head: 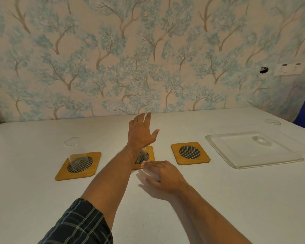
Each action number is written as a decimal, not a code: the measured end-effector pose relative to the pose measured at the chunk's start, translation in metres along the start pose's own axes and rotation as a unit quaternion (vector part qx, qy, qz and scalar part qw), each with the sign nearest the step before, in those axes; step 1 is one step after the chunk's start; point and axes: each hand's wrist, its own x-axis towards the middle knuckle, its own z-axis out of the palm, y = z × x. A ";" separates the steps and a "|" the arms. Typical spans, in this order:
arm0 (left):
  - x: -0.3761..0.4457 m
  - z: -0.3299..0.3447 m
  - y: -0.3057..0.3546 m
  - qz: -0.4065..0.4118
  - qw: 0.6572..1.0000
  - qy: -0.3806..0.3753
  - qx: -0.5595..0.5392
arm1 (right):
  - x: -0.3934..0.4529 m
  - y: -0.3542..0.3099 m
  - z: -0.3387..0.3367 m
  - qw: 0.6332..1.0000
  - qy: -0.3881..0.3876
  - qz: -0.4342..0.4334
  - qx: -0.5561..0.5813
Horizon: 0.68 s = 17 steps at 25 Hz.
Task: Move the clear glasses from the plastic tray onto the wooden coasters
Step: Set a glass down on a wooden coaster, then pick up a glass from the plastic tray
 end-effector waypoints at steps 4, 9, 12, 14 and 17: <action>0.013 0.010 0.037 0.020 0.999 -0.007 -0.035 | -0.022 0.040 -0.044 0.998 0.013 0.020 -0.062; 0.026 0.028 0.102 0.065 0.994 -0.026 -0.081 | -0.071 0.088 -0.088 0.989 0.041 0.094 -0.107; 0.028 0.039 0.143 0.088 0.989 -0.038 -0.114 | -0.098 0.110 -0.110 0.982 0.024 0.138 -0.128; 0.029 0.047 0.171 0.110 0.983 -0.050 -0.137 | -0.117 0.123 -0.123 0.975 0.009 0.170 -0.142; 0.028 0.058 0.213 0.147 0.973 -0.076 -0.159 | -0.145 0.138 -0.139 0.970 0.001 0.195 -0.144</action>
